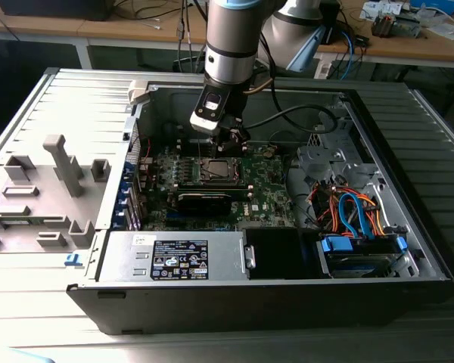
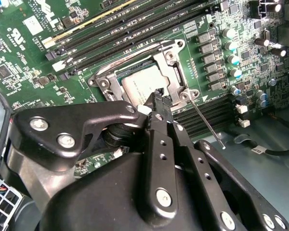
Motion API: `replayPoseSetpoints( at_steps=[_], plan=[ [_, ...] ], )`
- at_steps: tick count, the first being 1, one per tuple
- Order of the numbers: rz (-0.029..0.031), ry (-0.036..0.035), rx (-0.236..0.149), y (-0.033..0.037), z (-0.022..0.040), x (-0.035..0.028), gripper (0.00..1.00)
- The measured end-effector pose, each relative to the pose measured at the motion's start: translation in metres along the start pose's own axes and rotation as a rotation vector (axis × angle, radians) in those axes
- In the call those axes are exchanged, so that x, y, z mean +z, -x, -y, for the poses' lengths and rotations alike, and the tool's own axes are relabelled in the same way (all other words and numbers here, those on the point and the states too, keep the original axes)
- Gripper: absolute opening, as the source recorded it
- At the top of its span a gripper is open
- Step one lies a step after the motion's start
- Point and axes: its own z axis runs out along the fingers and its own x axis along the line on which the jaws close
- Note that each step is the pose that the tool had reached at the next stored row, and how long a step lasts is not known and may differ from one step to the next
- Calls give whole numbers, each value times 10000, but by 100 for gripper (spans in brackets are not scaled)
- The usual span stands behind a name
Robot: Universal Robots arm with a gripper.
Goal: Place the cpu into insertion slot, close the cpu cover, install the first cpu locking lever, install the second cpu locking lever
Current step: 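Install the first cpu locking lever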
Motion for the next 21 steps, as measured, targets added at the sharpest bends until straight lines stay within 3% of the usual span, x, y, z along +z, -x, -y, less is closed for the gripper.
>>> replayPoseSetpoints(
  at_steps=[6,21],
  plan=[
    [4,-3,-103,0,0,0,11],
    [31,-24,-837,0,0,0,11]
  ],
)
